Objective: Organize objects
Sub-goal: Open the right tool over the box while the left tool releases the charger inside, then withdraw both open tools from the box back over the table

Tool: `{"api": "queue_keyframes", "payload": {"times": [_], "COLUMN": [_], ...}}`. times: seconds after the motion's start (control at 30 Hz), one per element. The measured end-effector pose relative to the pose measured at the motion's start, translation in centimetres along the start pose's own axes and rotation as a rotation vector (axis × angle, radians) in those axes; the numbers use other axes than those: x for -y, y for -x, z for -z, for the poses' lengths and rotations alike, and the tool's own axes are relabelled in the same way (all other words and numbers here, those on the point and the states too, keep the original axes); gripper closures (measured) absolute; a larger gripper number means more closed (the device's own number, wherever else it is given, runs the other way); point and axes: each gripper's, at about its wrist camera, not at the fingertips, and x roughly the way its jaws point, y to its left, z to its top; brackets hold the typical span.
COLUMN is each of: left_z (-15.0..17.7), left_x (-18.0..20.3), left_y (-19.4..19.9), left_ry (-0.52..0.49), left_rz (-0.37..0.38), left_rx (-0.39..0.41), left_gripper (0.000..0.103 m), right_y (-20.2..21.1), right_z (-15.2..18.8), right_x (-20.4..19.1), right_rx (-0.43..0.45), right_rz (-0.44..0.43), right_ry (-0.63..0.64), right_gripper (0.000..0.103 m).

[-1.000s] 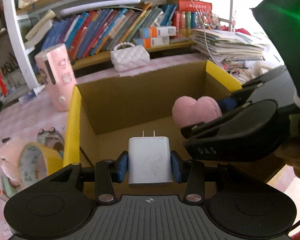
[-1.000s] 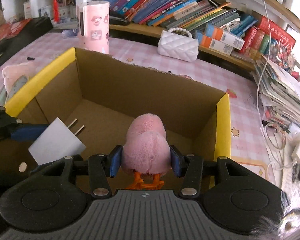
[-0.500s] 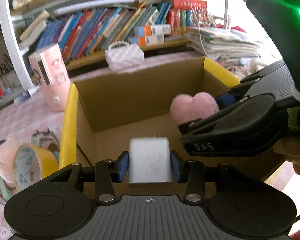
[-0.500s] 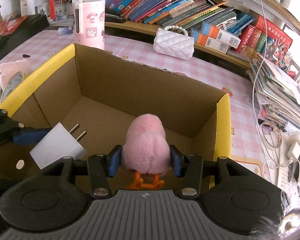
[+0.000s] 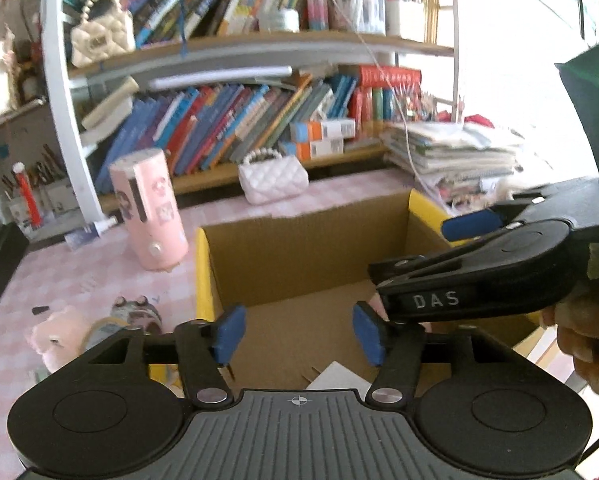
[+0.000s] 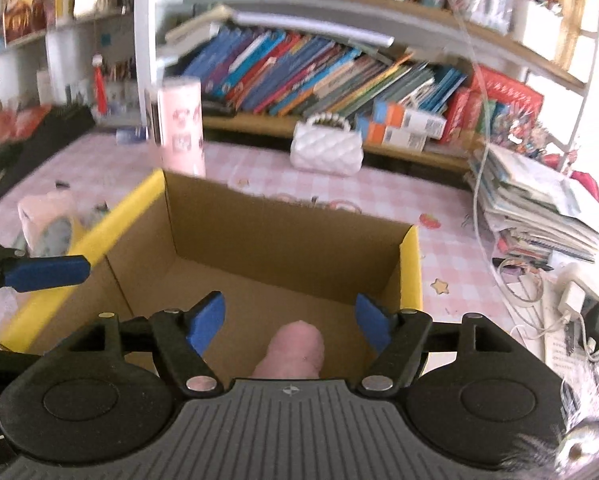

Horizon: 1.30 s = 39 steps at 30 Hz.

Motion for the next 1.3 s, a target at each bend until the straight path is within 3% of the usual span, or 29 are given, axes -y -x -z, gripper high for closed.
{"api": "queue_keyframes", "payload": {"times": [0.2,0.5,0.63,0.9,1.3], "left_z": [0.7,3.0,4.8,8.8,12.7], "left_x": [-0.6,-2.3,-3.2,-5.0,-7.9], "left_y": [3.0,6.1,7.1,8.7,11.7], "left_ry": [0.010,0.034,0.037,0.048,0.078], "left_rz": [0.015,0.026,0.026,0.016,-0.044], "left_rx": [0.061,0.084,0.049,-0.067,-0.152], "left_gripper": [0.032,0.021,0.020,0.020,0.014], "right_y": [4.0,8.7,9.9,10.7,11.6], "right_z": [0.8,3.7,5.7,9.6,12.9], "right_x": [-0.4,-2.0,-3.2,-7.1,-12.8], "right_rx": [0.087,0.144,0.114,0.010,-0.066], "right_rz": [0.050,0.185,0.254,0.302,0.237], "right_ry": [-0.080,-0.193,-0.248,-0.270,-0.276], "right_gripper": [0.030,0.027,0.027,0.027,0.021]}}
